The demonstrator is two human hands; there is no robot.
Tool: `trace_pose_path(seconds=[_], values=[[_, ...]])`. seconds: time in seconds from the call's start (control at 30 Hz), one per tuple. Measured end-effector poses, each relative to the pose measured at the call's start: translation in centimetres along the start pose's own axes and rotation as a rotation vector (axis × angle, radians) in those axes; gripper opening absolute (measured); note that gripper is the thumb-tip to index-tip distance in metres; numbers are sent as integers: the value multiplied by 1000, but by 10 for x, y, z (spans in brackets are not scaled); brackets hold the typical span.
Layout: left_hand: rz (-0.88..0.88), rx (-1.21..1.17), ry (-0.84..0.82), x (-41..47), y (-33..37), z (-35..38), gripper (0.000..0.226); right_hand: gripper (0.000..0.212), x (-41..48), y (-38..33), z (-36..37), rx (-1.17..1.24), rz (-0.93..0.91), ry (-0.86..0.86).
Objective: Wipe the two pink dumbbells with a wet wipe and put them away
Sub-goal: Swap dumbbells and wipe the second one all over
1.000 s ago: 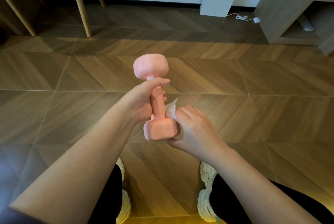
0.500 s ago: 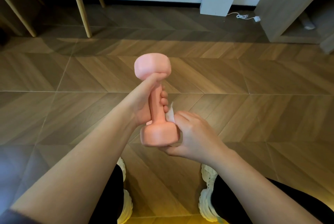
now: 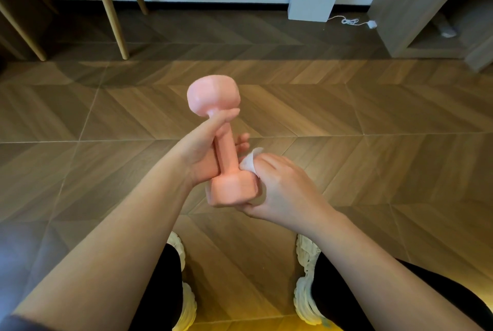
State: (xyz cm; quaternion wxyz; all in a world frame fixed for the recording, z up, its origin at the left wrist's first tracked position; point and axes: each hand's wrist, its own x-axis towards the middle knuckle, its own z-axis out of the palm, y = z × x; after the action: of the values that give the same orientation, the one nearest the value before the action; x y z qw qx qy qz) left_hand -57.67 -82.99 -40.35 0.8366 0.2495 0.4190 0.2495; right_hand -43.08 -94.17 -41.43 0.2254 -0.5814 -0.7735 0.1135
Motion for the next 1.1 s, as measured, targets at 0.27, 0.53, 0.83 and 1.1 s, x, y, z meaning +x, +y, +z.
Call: trace_pose_path(seconds=[0.27, 0.53, 0.83, 1.1], values=[[-54, 30, -52, -4, -2, 9, 30, 50, -4, 3, -3, 30, 13, -35], [-1, 71, 122, -5, -4, 18, 28, 53, -5, 8, 1, -14, -18, -49], [64, 186, 11, -7, -3, 22, 26, 47, -5, 1, 7, 23, -4, -42], [91, 29, 70, -17, 0, 28, 34, 59, -3, -1, 7, 228, -3, -66]])
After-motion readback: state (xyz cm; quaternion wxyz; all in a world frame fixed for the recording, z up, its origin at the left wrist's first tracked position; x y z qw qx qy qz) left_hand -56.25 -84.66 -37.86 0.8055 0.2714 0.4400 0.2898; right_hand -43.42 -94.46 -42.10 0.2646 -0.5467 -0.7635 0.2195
